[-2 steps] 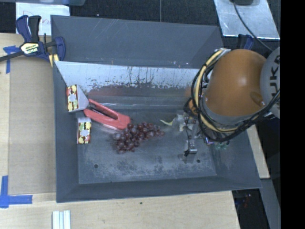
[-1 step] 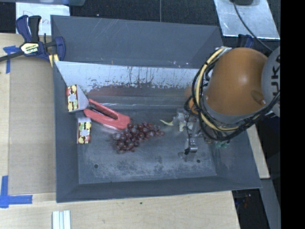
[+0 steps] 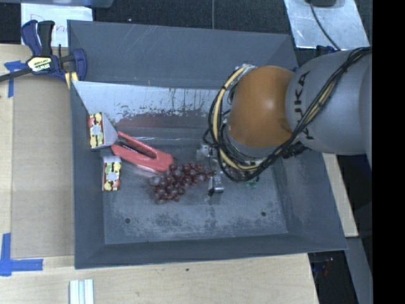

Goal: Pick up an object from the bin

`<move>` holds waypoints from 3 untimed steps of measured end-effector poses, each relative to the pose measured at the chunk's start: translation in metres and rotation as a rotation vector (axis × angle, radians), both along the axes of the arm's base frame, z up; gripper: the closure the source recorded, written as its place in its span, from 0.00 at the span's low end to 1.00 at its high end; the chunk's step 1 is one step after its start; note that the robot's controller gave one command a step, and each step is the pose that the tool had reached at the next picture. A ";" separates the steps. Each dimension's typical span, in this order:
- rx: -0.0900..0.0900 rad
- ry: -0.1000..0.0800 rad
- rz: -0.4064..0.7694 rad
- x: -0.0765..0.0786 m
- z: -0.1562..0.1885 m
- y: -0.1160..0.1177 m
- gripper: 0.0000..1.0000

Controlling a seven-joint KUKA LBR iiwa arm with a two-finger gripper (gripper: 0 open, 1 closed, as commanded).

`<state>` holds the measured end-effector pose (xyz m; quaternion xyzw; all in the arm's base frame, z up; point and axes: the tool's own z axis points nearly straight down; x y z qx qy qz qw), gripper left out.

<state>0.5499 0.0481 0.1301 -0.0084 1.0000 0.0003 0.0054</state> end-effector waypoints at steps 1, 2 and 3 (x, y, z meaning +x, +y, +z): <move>-0.003 0.002 0.151 0.047 0.013 0.024 0.00; -0.002 0.011 0.237 0.035 -0.028 0.054 0.00; -0.006 -0.007 0.397 0.046 -0.052 0.043 0.00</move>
Offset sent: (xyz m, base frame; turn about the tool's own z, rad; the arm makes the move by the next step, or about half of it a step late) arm 0.0353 0.0530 -0.0262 -0.2343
